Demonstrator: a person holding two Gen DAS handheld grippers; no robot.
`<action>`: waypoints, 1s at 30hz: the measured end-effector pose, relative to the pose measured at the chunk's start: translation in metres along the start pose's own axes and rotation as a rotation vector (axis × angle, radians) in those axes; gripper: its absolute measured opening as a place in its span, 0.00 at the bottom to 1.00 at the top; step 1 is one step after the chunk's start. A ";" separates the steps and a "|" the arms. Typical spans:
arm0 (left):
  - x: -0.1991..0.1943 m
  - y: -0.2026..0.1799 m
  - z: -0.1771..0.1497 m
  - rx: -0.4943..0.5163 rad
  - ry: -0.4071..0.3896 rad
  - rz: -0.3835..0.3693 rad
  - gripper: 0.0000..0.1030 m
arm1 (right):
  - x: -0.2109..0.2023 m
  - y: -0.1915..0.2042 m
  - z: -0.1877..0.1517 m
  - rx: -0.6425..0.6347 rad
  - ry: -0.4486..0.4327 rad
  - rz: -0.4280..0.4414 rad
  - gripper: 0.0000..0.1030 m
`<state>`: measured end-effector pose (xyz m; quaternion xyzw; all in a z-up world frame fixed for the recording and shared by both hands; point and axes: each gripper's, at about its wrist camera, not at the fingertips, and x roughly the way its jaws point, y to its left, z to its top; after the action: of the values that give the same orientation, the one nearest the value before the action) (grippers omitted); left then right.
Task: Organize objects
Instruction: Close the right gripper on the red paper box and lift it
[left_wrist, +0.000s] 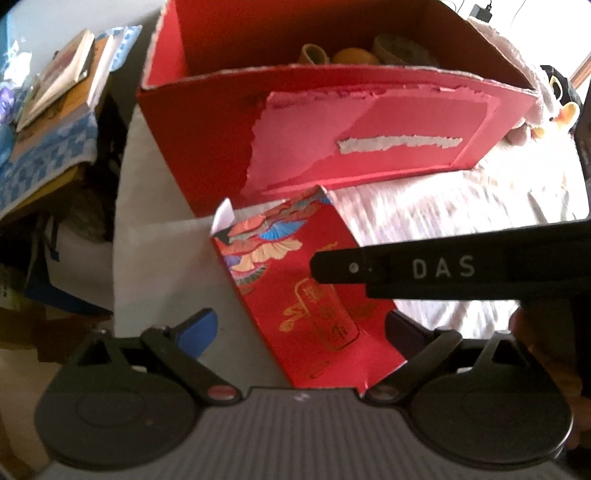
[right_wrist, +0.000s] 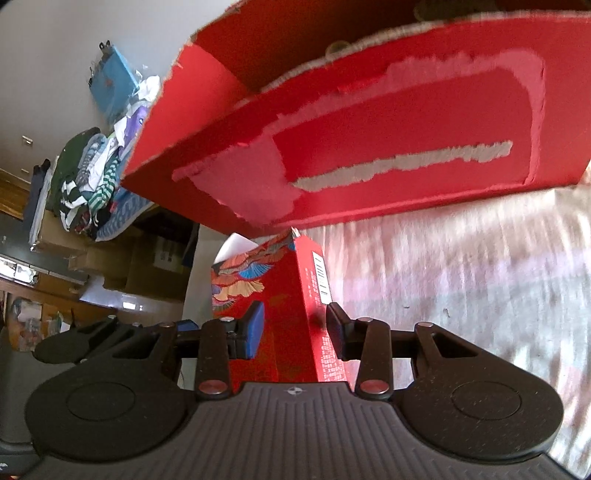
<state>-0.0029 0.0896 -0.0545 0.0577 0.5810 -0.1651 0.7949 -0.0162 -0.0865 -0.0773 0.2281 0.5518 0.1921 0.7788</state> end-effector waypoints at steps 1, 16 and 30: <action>0.000 0.000 0.000 0.000 0.005 -0.011 0.89 | 0.002 -0.002 0.000 0.014 0.009 0.011 0.41; -0.004 -0.041 0.013 0.161 0.005 -0.107 0.82 | -0.029 -0.029 -0.007 0.109 0.001 0.008 0.36; -0.031 -0.162 0.041 0.536 -0.105 -0.291 0.83 | -0.136 -0.076 -0.045 0.307 -0.233 -0.157 0.37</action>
<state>-0.0274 -0.0685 0.0037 0.1730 0.4768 -0.4272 0.7484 -0.0983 -0.2174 -0.0286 0.3213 0.4967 0.0166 0.8061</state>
